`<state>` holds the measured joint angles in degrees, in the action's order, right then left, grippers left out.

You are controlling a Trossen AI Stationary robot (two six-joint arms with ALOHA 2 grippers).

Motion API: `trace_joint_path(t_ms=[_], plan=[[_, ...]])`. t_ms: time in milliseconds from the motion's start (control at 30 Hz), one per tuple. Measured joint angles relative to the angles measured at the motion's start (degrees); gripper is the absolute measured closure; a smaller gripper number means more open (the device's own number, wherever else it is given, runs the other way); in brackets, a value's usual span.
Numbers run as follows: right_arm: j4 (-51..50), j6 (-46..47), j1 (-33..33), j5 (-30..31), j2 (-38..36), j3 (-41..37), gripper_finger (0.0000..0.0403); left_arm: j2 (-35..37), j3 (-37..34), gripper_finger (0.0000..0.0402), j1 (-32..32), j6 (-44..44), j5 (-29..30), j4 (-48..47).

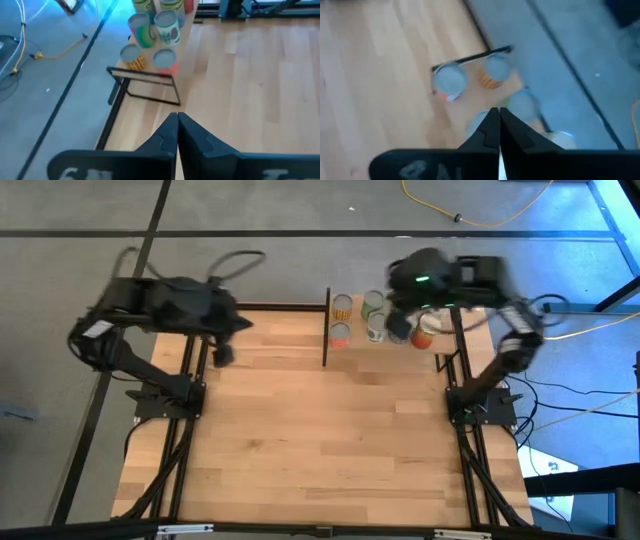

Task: Pick and place cans onto a shelf
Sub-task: Return to Home Position

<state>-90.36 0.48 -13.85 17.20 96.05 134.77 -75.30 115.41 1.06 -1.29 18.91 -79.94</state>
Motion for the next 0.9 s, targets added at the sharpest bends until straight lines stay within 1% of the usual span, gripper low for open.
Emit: trace_joint_path(t_ms=[67, 167, 200, 267, 367, 500, 700, 800, 900], plan=[[0.26, 0.95, 0.2, 1.32, -3.89, -0.04, 0.0401, 2.79, 0.41, 0.0401, -0.02, -1.49, -0.23, -2.04], [0.23, 0.99, 1.07, 0.9, -9.54, -0.08, 0.0401, 7.4, 0.07, 0.0401, -0.09, -3.31, -1.55, -4.06], [0.31, 0.99, 1.39, 0.77, -11.3, -0.23, 0.0401, 9.01, -0.5, 0.0401, -0.23, -4.26, -2.07, -5.99], [0.38, 0.95, 2.14, 0.67, -15.12, -1.45, 0.0401, 11.89, -1.98, 0.0401, -0.91, -6.16, -2.09, -6.83], [0.41, 2.44, 3.15, 0.73, -21.19, -5.81, 0.0402, 17.9, -6.18, 0.0401, -2.04, -9.42, -1.65, -8.09], [0.39, 6.95, 3.79, 1.12, -29.99, -15.47, 0.0402, 26.96, -13.63, 0.0401, -2.6, -12.14, -0.52, -4.94], [3.25, 14.13, 3.76, 0.67, -41.04, -31.63, 0.0402, 39.09, -25.95, 0.0401, -2.6, -11.86, -0.57, 5.21], [7.79, 13.44, 3.76, -2.79, -46.16, -40.88, 0.0402, 44.72, -32.95, 0.0401, -2.6, -12.02, -2.01, 7.09], [15.95, 9.62, 3.76, -6.92, -52.05, -51.32, 0.0402, 50.4, -41.1, 0.0401, -2.58, -12.28, -3.42, 11.24]])
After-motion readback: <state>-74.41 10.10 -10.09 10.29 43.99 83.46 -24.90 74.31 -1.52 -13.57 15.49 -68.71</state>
